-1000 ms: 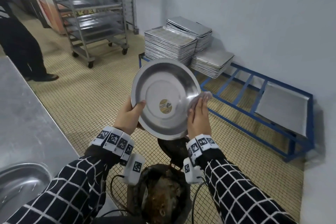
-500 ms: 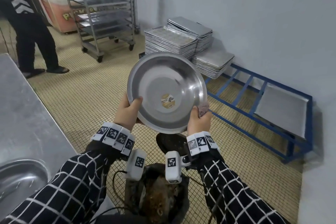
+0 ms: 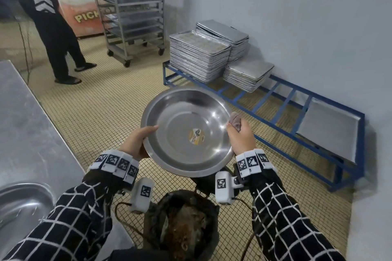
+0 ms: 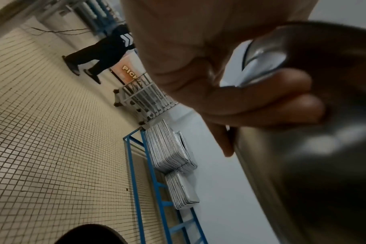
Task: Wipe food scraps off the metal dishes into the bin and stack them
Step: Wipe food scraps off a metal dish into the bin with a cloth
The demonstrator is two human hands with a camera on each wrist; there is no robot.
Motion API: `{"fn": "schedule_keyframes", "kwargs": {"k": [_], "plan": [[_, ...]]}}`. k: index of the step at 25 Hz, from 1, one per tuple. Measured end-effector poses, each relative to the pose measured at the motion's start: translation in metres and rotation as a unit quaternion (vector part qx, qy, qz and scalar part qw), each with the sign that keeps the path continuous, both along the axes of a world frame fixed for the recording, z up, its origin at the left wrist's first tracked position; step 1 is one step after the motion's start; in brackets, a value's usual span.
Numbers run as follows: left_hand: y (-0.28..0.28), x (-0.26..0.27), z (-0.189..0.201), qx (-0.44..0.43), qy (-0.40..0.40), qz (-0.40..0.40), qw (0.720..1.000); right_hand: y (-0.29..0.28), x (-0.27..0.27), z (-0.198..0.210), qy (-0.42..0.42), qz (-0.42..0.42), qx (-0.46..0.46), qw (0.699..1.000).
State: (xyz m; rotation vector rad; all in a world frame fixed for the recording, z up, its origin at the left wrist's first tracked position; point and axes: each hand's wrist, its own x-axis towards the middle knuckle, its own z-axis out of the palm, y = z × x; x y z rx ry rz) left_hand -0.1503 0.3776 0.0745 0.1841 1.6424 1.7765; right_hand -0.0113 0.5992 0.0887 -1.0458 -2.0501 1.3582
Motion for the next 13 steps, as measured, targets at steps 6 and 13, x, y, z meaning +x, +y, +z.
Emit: {"fn": "schedule_keyframes", "kwargs": {"k": [6, 13], "plan": [[0.022, 0.008, 0.002, -0.023, 0.033, 0.102, 0.994, -0.019, -0.007, -0.006, 0.068, -0.124, -0.051, 0.989], [0.051, 0.032, 0.008, 0.008, 0.022, -0.006, 1.0, -0.047, -0.018, 0.002, 0.17, -0.163, -0.119, 0.965]]}}
